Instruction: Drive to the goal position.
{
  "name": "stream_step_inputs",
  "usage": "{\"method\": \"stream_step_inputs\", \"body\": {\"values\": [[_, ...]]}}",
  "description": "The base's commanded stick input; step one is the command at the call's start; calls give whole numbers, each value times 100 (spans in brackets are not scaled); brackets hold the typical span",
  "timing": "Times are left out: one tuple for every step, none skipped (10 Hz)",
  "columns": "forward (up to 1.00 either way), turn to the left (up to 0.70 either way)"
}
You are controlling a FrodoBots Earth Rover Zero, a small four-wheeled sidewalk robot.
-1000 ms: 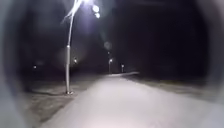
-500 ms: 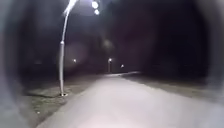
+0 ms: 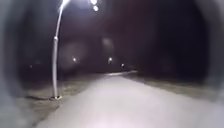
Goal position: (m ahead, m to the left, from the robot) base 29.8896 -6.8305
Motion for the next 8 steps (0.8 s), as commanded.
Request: {"method": "stream_step_inputs", "body": {"values": [[70, 0], [70, 0], [70, 0], [70, 6], [70, 14], [70, 7], [70, 0], [70, 0]]}}
